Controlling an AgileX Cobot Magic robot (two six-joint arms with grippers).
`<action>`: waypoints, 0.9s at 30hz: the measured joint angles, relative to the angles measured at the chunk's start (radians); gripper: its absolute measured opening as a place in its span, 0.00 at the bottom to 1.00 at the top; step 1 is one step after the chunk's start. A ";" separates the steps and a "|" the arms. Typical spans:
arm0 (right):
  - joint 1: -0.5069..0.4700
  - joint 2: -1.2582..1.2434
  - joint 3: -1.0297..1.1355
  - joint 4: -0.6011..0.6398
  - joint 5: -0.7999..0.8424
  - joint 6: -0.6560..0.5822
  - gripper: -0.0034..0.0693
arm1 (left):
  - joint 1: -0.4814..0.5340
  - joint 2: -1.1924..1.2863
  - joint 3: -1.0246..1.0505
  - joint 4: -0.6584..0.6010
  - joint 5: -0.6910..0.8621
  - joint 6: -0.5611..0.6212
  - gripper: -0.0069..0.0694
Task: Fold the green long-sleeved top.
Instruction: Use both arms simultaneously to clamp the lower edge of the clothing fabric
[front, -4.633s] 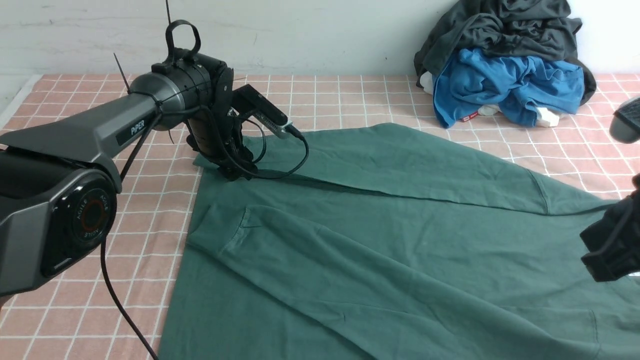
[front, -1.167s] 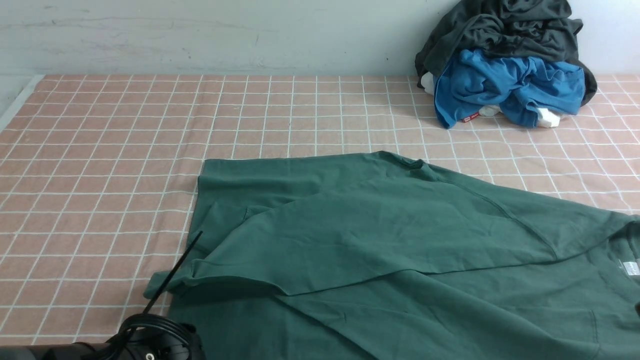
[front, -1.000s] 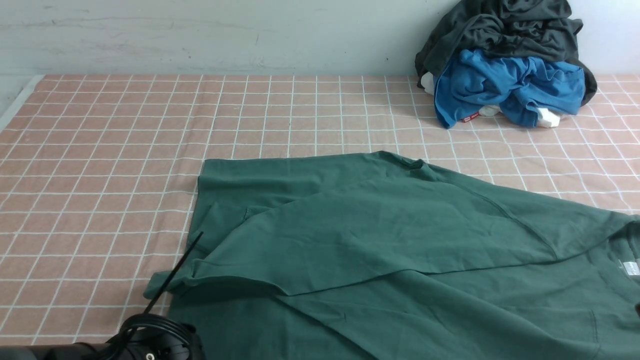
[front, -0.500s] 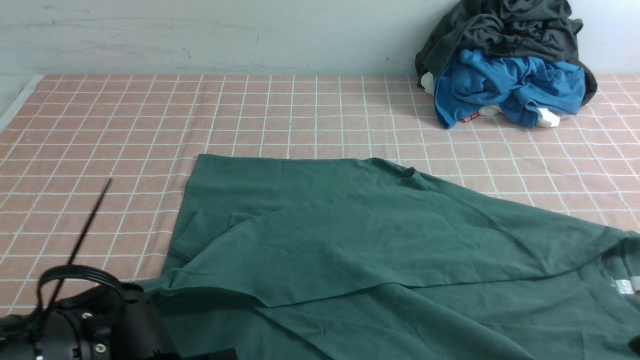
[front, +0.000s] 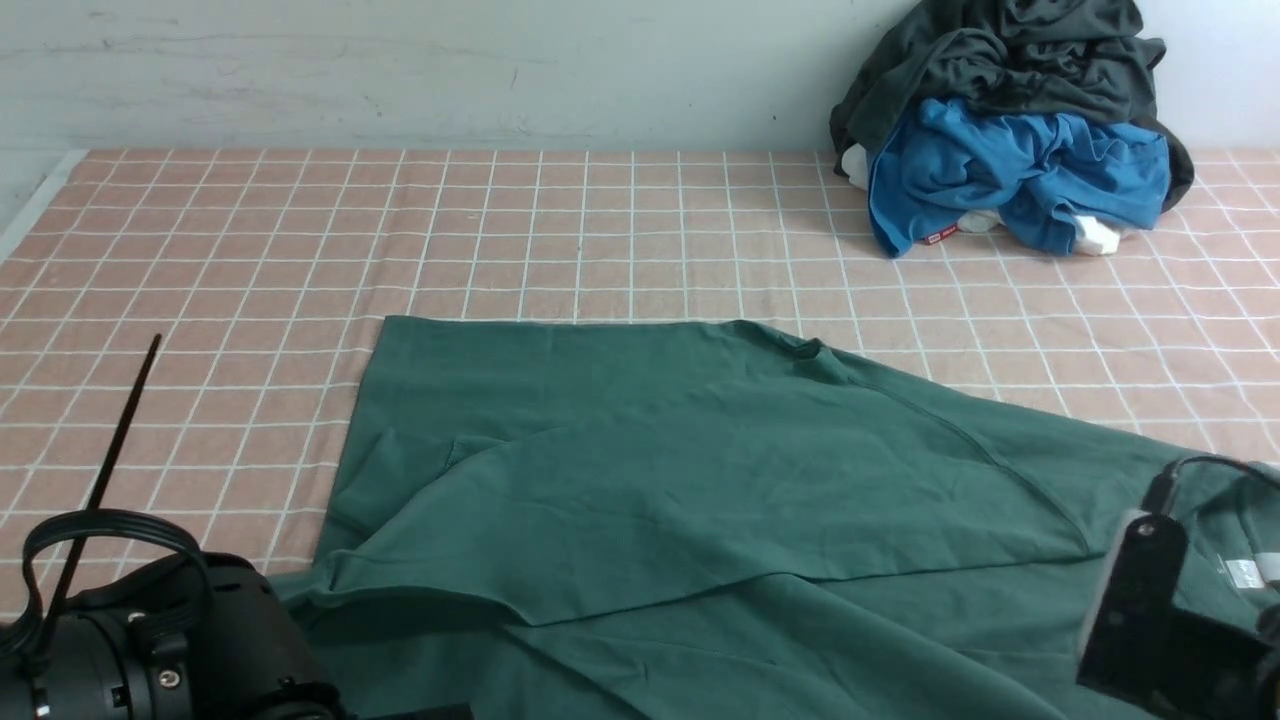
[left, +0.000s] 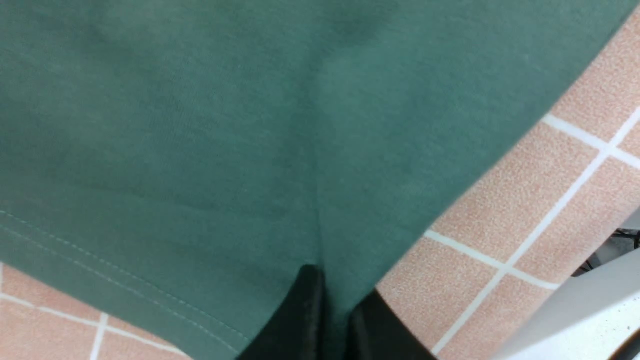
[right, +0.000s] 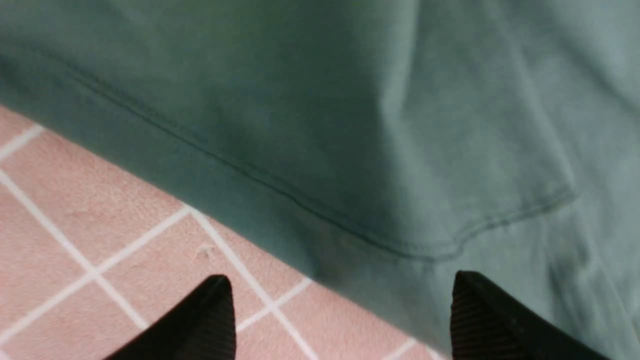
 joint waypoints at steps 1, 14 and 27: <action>0.000 0.024 0.003 -0.006 -0.019 -0.024 0.78 | 0.000 0.000 0.000 0.000 0.000 0.000 0.10; 0.000 0.215 -0.001 -0.081 -0.086 -0.112 0.49 | 0.000 0.000 0.000 0.001 0.000 0.000 0.10; -0.037 0.071 -0.228 -0.072 0.131 -0.124 0.05 | 0.142 0.000 -0.136 0.015 0.139 -0.018 0.10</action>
